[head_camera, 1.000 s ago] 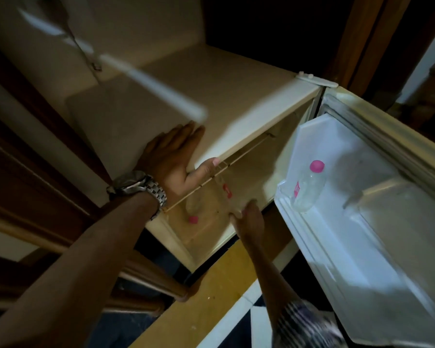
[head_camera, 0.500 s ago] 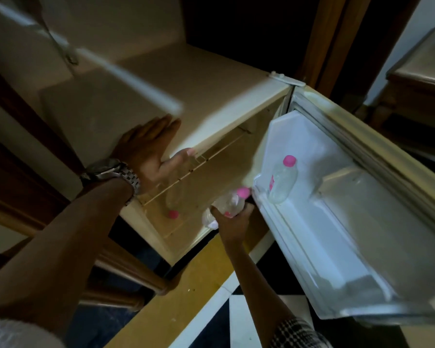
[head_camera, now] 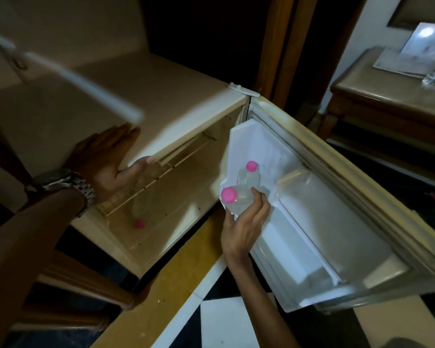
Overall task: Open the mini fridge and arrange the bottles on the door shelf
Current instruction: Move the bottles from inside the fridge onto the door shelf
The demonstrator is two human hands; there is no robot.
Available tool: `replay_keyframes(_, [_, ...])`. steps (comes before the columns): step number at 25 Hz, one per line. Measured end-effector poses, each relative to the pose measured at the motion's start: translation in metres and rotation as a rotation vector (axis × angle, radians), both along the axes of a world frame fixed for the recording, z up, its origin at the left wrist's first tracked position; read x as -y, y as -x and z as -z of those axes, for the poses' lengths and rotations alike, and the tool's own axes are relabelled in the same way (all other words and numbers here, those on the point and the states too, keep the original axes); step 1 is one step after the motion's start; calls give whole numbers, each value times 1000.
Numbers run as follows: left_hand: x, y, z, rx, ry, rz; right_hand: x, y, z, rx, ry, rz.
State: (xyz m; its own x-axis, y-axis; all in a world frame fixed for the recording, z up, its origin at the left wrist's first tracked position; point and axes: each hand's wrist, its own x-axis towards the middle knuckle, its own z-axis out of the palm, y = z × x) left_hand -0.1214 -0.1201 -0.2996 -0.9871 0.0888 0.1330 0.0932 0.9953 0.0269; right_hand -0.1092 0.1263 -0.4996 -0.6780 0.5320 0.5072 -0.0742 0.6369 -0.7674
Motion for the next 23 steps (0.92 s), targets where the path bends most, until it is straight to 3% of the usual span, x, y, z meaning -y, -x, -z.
replay_keyframes(2, [-2,0,0,4,-4,-7,-2,7,13,101,-17,23])
replay_keyframes(5, [-2,-3,-2,16,-9,-19,-10,25,25,224,157,81])
replay_keyframes(14, [3,1,4,-4,15,-4,-17,20,49,126,328,-99])
replay_keyframes(18, [-1,1,3,-11,20,-2,20,21,49,73,233,38])
replay_keyframes(20, [-2,-1,1,-8,18,-9,74,18,43,79,76,-197])
replay_keyframes(23, [-1,-1,2,-2,19,5,168,16,52,578,-174,-889])
